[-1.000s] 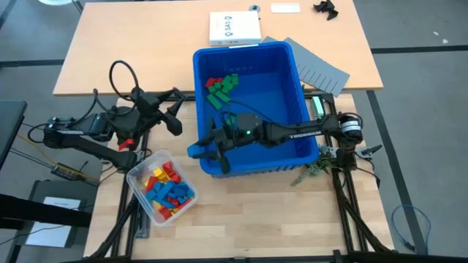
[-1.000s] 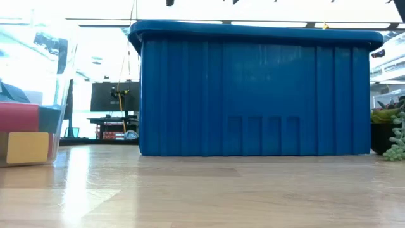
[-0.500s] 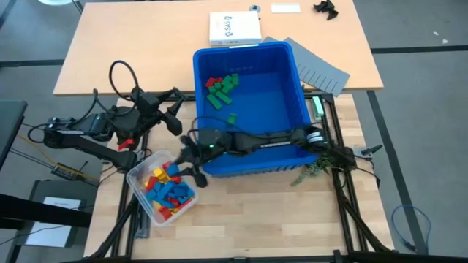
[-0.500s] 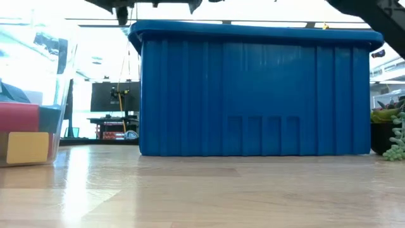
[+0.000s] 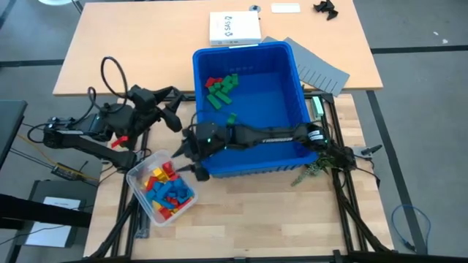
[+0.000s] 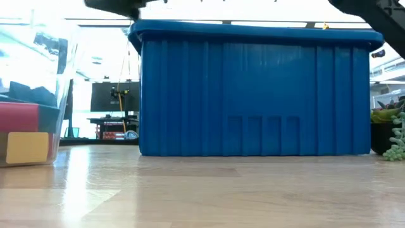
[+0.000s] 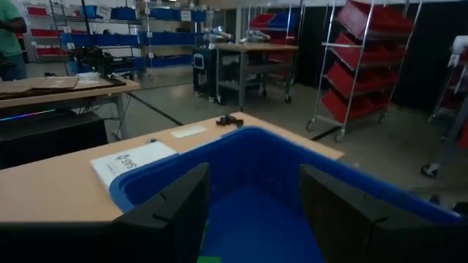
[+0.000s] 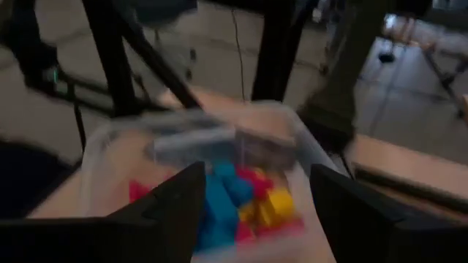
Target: Sort Items/Unsort Items
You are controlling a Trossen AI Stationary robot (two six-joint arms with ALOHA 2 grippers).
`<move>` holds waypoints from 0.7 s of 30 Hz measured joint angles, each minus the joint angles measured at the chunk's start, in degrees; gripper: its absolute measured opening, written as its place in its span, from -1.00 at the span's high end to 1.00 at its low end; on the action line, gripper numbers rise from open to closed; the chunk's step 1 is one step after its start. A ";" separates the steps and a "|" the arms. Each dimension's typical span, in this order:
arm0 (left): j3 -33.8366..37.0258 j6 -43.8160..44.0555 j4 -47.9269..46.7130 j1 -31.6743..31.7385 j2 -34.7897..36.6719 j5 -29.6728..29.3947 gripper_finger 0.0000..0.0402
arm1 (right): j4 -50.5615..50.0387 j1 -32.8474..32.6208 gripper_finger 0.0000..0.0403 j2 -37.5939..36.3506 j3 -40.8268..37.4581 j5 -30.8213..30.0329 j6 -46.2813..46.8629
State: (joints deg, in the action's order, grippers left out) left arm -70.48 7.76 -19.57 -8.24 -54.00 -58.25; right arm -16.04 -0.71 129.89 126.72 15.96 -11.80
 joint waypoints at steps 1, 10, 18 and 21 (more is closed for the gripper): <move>0.00 -0.03 0.44 0.01 0.00 -0.02 -0.09 | -3.25 0.43 -0.23 -1.23 0.02 -0.05 -1.29; 0.00 -1.64 4.06 0.01 -0.06 -1.20 -0.09 | -30.48 6.07 -0.21 -13.06 0.02 -7.79 -10.18; -0.02 -8.40 6.80 0.94 -3.04 0.57 -0.09 | -42.78 13.62 -0.13 -23.79 -0.48 -10.83 -13.19; -0.02 -10.06 7.24 3.37 -5.19 4.63 -0.09 | -43.77 17.30 -0.13 -29.16 -3.88 -11.05 -13.30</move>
State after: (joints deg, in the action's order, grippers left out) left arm -70.50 -2.30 -12.33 -4.87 -59.19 -53.62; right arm -59.81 16.59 100.73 122.84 4.91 -25.10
